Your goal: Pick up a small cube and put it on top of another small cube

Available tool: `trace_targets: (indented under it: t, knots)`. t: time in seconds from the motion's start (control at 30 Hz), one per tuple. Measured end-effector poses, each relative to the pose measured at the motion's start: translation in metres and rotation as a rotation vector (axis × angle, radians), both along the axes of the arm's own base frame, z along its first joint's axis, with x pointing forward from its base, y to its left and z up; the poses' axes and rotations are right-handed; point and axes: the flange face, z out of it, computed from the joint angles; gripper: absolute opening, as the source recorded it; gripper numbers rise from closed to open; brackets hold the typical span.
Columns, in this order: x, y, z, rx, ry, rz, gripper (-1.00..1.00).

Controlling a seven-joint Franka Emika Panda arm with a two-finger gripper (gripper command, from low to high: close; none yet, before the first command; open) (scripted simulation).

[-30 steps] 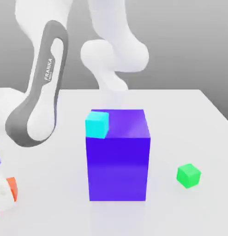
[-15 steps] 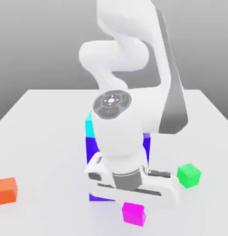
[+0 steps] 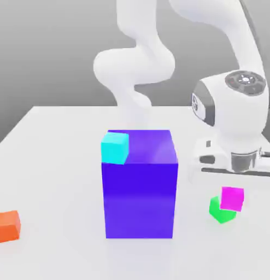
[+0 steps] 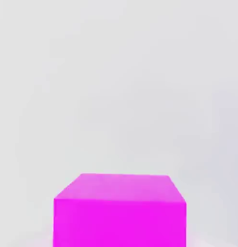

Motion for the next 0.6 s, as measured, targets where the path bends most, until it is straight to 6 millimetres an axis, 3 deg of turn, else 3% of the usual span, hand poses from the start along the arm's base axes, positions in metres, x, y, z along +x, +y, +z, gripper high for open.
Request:
trace_targets:
  t: [0.3, 0.5, 0.53, 0.6]
  knots:
    - [-0.054, 0.012, 0.014, -0.087, -0.104, -0.094, -1.00]
    - [-0.057, 0.015, -0.037, -0.096, -0.118, -0.092, -1.00]
    - [-0.058, 0.015, -0.045, -0.095, -0.118, -0.091, 1.00]
    - [-0.058, 0.015, -0.045, -0.095, -0.118, -0.091, 1.00]
